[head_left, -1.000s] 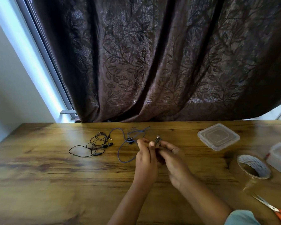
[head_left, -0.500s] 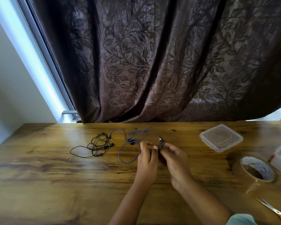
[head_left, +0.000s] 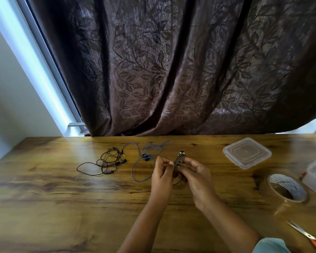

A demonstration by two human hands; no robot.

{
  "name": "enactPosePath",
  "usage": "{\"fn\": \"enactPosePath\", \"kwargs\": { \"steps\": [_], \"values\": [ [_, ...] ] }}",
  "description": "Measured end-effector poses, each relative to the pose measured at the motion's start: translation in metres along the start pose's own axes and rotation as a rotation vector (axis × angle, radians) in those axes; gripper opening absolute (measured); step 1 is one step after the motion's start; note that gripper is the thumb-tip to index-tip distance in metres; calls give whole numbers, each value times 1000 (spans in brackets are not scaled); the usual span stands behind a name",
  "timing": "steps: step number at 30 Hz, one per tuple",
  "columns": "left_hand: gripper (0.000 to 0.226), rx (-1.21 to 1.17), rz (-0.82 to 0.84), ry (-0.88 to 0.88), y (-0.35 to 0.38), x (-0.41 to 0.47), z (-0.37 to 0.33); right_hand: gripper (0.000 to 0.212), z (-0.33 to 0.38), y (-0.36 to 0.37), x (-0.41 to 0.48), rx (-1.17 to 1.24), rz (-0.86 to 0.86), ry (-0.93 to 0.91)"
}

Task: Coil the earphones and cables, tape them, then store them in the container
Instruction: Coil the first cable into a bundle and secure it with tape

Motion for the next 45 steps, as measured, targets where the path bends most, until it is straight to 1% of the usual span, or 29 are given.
{"fn": "enactPosePath", "kwargs": {
  "steps": [3, 4, 7, 10, 12, 15, 18, 20, 22, 25, 28, 31, 32, 34, 38, 40, 42, 45],
  "values": [
    [7, 54, -25, 17, -1, -1, 2, 9, 7, -6, 1, -150, 2, 2],
    [7, 68, -39, 14, -1, -1, 3, 6, 9, -7, 1, -200, -4, -6],
    [11, 85, -68, -4, -2, -3, 5, 11, 16, -9, 3, -329, 26, -34],
    [9, 77, -56, -37, -2, -3, 5, 6, 22, -7, 5, -400, 124, -33],
    [13, 40, -43, -76, -2, -2, 5, 7, 27, -7, 6, -444, 170, -44],
    [16, -76, 15, -172, 1, -1, 5, 9, 31, -9, 6, -474, 211, -48],
    [15, -219, 38, -293, 2, -2, 11, 11, 32, -10, 7, -444, 259, -39],
    [15, -281, 39, -329, 2, -3, 14, 14, 33, -10, 8, -437, 305, -21],
    [15, -334, 33, -349, 1, -4, 15, 22, 35, -9, 7, -500, 349, -25],
    [16, -423, 79, -367, 4, -4, 14, 27, 41, -9, 6, -698, 340, -117],
    [15, -492, 129, -381, 7, -4, 12, 20, 48, -7, 4, -918, 296, -253],
    [15, -529, 150, -392, 9, -5, 12, 14, 54, -3, 4, -1140, 313, -378],
    [15, -521, 152, -394, 9, -5, 12, 12, 55, -2, 5, -1185, 328, -422],
    [16, -426, 144, -377, 7, -5, 12, 9, 57, 0, 6, -1226, 360, -487],
    [20, -199, 121, -292, 4, -4, 3, 5, 57, -1, 8, -1205, 395, -490],
    [20, -114, 96, -256, 2, -3, 0, 6, 56, -2, 8, -1147, 405, -461],
    [20, 16, 70, -218, -3, -2, -1, 7, 54, -4, 9, -1044, 408, -387],
    [22, 175, 69, -152, -6, -3, -2, 8, 50, -8, 9, -940, 393, -309]
  ]
}}
Point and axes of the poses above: each hand's wrist, its own x-axis towards the middle knuckle, its own y-axis out of the palm, z = x × y, the point moved 6 cm from there along x, towards the middle knuckle, and after that the axes turned 14 degrees about z, right-handed, at the moved point
